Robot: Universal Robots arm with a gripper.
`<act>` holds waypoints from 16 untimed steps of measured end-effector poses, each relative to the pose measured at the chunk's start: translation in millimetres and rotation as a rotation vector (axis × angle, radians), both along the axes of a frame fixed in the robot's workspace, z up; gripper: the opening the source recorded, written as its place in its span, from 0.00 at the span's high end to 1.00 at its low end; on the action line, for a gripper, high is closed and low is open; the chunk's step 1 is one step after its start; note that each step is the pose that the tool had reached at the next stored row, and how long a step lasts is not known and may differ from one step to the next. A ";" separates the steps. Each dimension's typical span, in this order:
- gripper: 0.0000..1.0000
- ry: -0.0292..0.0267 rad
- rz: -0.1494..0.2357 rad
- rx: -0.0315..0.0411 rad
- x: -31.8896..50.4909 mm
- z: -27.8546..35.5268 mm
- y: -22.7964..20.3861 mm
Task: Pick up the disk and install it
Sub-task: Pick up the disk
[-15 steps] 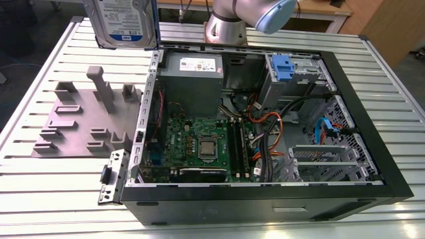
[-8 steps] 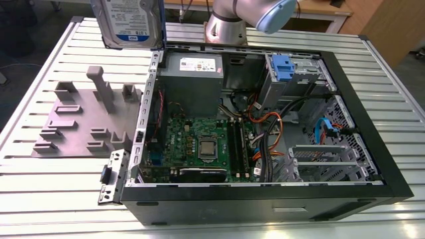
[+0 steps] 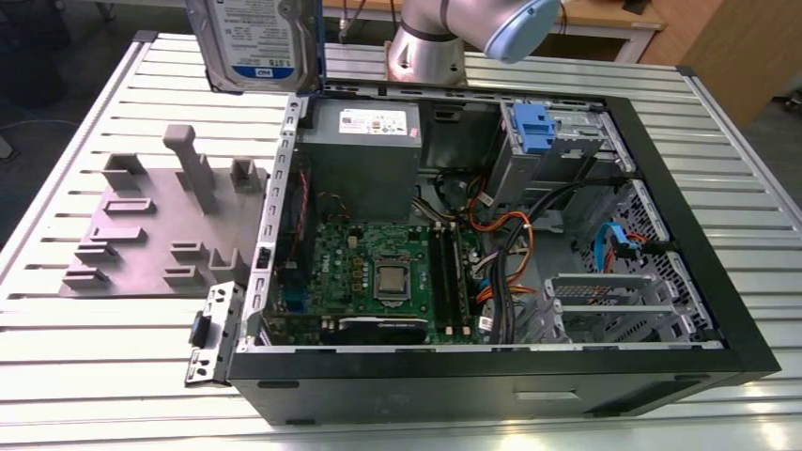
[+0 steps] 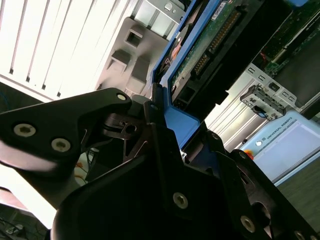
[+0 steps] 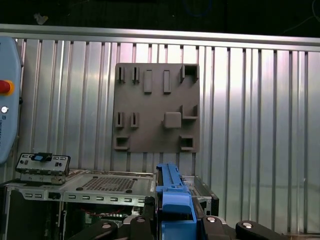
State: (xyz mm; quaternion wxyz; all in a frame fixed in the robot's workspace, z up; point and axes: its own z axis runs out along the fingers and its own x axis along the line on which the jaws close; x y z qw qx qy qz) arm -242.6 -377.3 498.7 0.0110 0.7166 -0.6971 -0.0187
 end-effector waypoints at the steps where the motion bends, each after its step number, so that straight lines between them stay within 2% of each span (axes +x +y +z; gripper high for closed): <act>1: 0.63 -0.0001 0.000 0.0000 1.4 0.0 0.0; 5: 0.63 0.0000 0.000 0.0000 6.0 0.0 0.0; 13: 0.63 0.0000 0.000 0.0000 6.7 0.0 -0.1; 16: 0.63 -0.0001 0.000 0.0001 6.6 0.0 -2.5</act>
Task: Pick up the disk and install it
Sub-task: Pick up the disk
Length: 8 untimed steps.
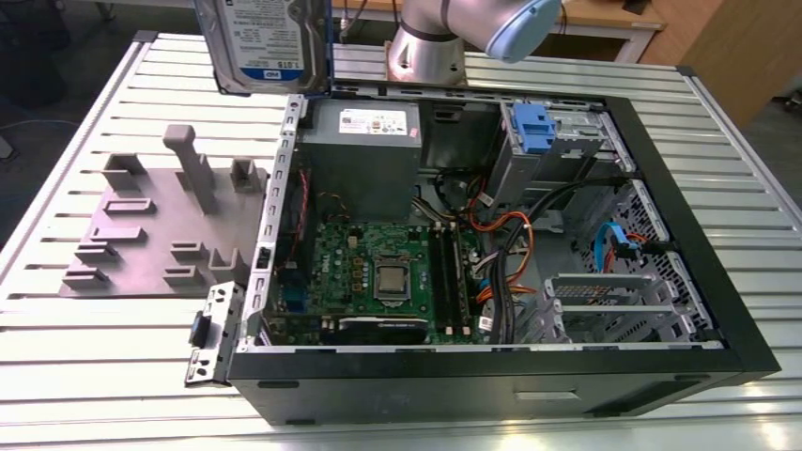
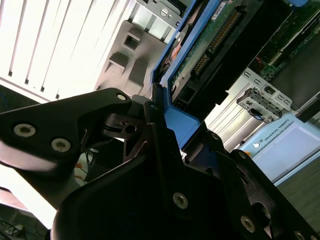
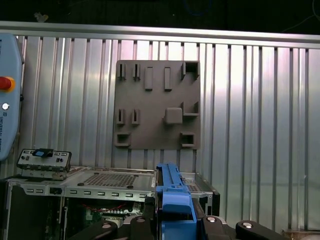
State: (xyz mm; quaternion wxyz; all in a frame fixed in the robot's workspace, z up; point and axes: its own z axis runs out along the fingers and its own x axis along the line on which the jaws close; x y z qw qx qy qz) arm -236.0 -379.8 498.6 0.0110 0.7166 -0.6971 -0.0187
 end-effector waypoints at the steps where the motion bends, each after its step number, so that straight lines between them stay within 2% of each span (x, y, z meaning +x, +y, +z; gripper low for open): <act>1: 0.63 0.0000 0.000 -0.0001 0.0 0.0 -1.6; 8: 0.63 0.0000 0.000 0.0000 0.0 0.0 -18.0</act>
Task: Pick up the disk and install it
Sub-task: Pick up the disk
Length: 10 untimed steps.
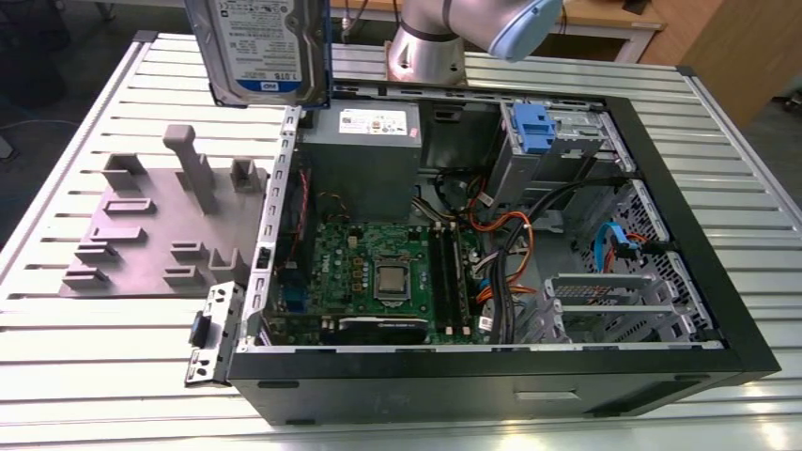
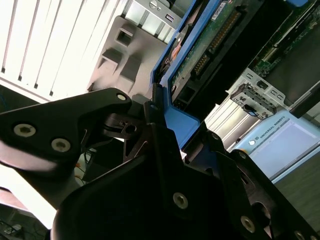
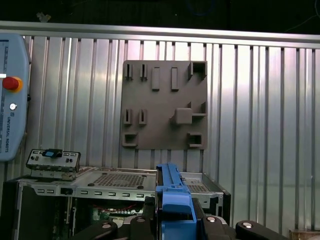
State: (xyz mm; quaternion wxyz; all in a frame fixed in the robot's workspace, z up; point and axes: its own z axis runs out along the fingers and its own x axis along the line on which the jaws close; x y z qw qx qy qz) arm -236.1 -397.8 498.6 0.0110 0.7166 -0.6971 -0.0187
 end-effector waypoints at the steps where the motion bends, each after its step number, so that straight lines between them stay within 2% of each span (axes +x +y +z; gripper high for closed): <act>1: 0.63 0.0000 0.000 0.0000 0.0 0.0 -1.8; 4: 0.63 0.0000 0.000 0.0000 0.0 0.0 -4.3; 10: 0.63 0.0000 0.000 -0.0001 3.3 0.0 -4.5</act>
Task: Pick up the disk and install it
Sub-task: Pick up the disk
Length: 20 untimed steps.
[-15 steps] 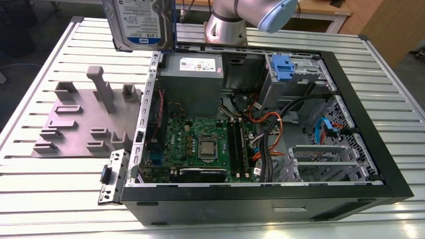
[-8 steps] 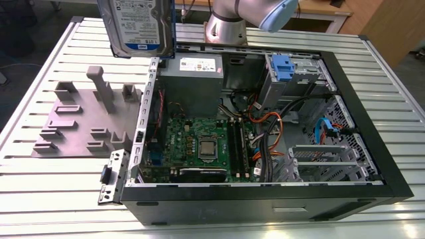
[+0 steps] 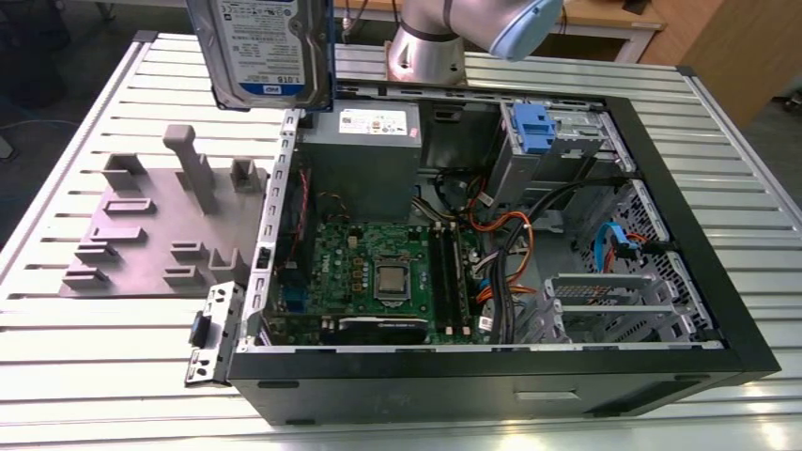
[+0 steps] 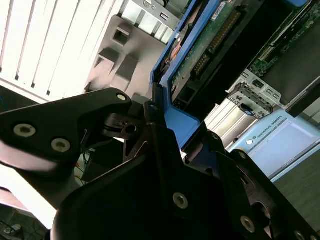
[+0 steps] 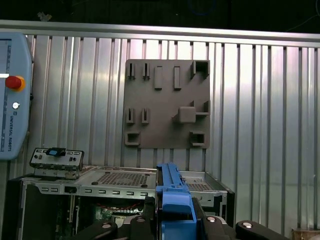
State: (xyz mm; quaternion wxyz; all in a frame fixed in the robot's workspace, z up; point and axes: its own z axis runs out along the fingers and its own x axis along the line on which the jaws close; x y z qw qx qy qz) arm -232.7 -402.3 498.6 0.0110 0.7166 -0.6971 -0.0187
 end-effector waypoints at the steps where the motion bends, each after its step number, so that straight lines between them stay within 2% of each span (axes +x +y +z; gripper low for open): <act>1: 0.63 0.0000 0.000 0.0000 1.0 0.0 0.0; 20: 0.63 0.0000 0.000 0.0000 28.6 0.0 0.0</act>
